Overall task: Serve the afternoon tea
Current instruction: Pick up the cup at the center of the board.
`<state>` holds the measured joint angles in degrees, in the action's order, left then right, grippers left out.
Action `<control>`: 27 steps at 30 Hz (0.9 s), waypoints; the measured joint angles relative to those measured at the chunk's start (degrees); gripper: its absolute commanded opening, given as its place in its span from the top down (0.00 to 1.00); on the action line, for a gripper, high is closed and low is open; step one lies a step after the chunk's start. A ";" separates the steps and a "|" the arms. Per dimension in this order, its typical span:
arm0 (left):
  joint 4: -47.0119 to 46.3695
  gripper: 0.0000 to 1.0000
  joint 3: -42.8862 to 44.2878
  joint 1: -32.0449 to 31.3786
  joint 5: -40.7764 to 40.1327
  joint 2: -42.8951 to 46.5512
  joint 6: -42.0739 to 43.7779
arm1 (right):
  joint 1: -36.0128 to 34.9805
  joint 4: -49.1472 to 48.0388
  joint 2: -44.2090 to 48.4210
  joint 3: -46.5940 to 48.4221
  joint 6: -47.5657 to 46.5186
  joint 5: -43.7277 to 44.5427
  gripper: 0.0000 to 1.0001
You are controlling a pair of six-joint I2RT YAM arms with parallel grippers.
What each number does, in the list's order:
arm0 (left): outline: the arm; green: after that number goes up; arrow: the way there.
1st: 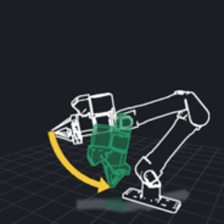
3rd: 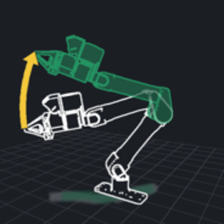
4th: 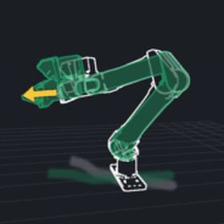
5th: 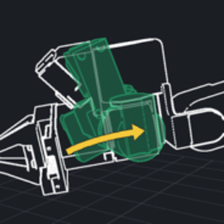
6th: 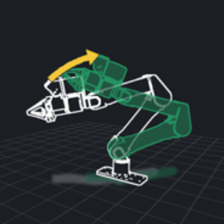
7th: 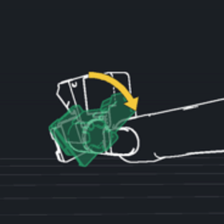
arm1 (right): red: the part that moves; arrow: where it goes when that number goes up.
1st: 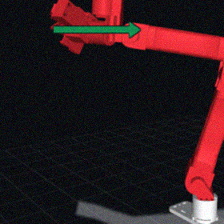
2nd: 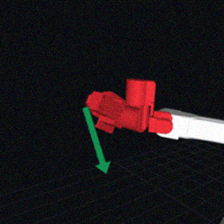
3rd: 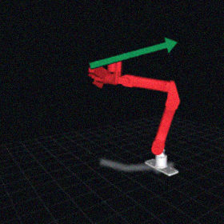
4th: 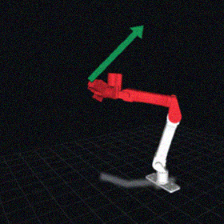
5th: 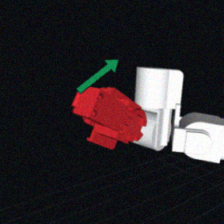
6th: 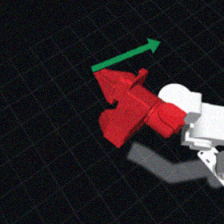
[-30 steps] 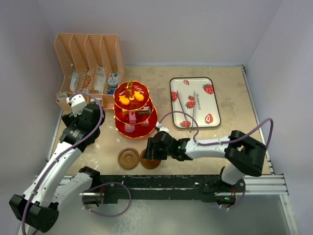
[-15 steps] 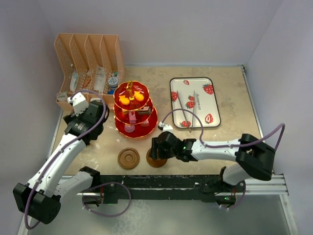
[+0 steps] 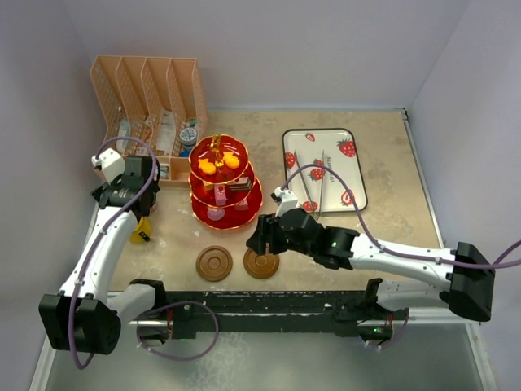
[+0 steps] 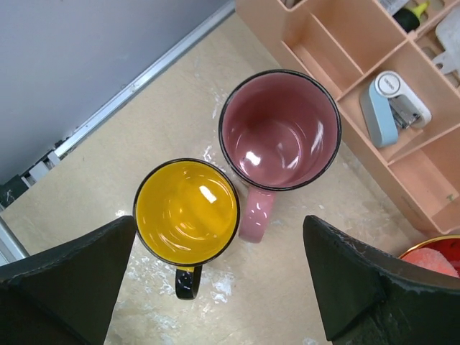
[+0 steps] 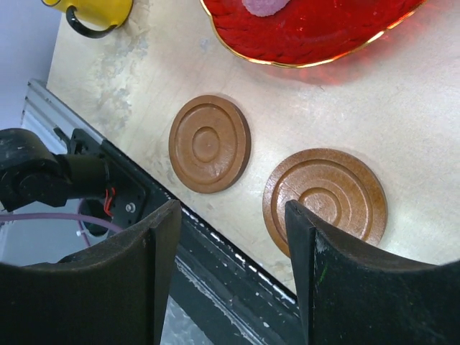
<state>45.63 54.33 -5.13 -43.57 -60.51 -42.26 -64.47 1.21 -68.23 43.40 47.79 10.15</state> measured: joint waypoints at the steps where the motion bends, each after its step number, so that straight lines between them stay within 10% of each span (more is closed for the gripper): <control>1: -0.31 0.09 0.09 0.17 0.85 -0.90 0.26 | 0.00 0.15 0.66 -0.35 0.07 0.11 0.38; 27: -8.20 0.47 -1.22 0.61 9.79 -10.88 2.27 | 0.00 12.37 19.54 -9.25 7.91 5.79 0.37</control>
<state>37.43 53.10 -4.51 -33.78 -71.40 -39.99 -64.47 13.58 -48.69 34.15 55.70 15.94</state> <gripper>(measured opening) 0.555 0.627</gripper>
